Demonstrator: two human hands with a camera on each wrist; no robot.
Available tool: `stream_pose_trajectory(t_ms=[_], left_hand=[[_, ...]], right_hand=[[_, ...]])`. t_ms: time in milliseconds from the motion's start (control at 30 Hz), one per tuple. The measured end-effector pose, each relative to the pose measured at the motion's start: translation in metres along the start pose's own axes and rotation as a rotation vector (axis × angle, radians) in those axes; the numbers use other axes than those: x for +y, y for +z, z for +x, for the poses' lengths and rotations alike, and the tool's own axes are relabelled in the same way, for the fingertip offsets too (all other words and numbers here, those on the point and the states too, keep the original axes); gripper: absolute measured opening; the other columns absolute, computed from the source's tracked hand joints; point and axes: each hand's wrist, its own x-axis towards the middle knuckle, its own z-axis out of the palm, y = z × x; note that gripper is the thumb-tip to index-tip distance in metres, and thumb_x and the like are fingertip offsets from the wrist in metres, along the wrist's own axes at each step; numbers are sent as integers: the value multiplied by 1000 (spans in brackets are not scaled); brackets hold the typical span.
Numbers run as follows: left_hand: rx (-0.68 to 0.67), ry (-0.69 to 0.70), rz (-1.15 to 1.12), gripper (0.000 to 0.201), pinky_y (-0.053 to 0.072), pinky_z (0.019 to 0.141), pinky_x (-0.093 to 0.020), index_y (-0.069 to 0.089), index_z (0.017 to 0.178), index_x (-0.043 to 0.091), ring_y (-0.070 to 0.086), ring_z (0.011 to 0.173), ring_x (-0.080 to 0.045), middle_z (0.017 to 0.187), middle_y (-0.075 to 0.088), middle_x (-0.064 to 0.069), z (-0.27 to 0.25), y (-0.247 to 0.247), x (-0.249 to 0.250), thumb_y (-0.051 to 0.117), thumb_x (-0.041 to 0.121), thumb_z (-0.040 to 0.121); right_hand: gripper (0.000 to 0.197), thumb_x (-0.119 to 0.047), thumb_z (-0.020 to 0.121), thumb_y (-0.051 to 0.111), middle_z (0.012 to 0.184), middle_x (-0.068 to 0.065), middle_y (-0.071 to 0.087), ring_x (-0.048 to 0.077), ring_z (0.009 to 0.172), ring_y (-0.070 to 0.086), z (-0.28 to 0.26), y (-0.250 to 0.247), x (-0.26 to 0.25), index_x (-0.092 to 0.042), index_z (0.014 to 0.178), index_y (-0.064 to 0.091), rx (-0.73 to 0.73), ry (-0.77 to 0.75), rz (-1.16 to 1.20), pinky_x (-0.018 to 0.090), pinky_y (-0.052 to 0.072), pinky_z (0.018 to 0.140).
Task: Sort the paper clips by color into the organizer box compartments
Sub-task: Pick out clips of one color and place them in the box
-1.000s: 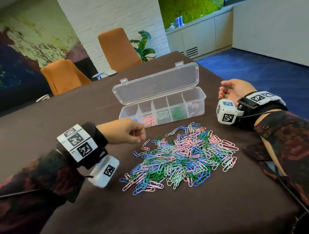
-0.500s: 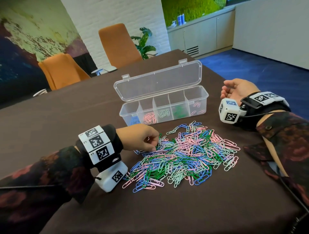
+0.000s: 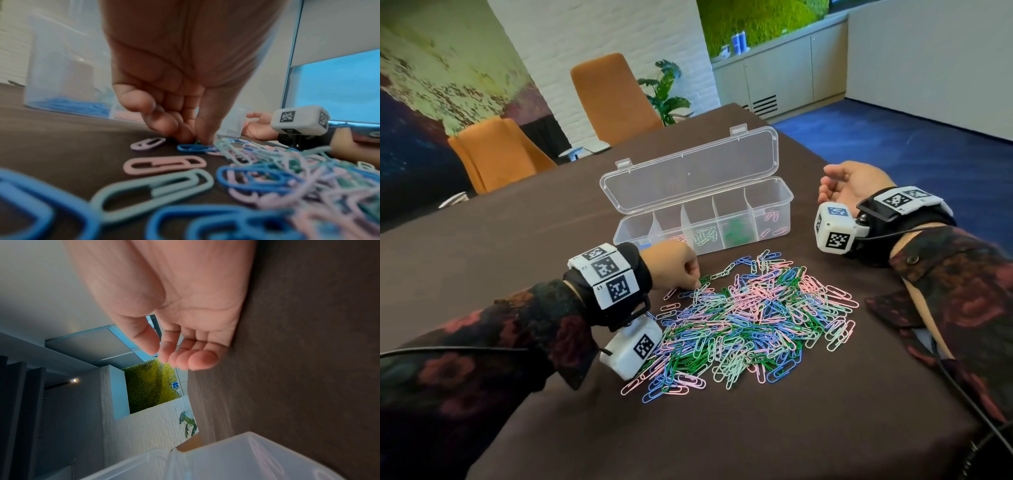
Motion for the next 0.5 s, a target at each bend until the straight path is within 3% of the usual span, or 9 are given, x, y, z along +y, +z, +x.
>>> stream_pose_trajectory(t_ms=[133,267,400,500], left_hand=[[-72,7,-12,10,39,65,-22,64,81,15,48,65,-9,69,56,9,0,-2,1,63,21,89],[-90,4,-125,22,37,61,-21,56,67,23,43,58,-8,62,51,8,-4,-7,-5,65,22,87],[28,20,-276,20,35,53,-18,56,69,20,40,50,-6,60,50,7,-11,-30,1,65,20,87],[195,32,-388,17,36,52,-16,59,74,17,40,51,-5,63,52,5,-9,-53,15,63,22,89]], right_hand=[[9,-11,88,50,75,4,52,14,58,48,-1,1,0,-9,89,59,7,7,6,20,45,48],[9,-12,89,50,74,4,51,14,58,47,-2,3,0,-9,88,59,8,13,13,20,44,48],[9,-12,89,51,75,4,51,14,58,48,-2,3,-1,-9,88,58,12,14,7,21,44,48],[10,-13,90,50,75,4,50,14,59,47,-1,3,-1,-9,87,58,6,14,-1,18,45,46]])
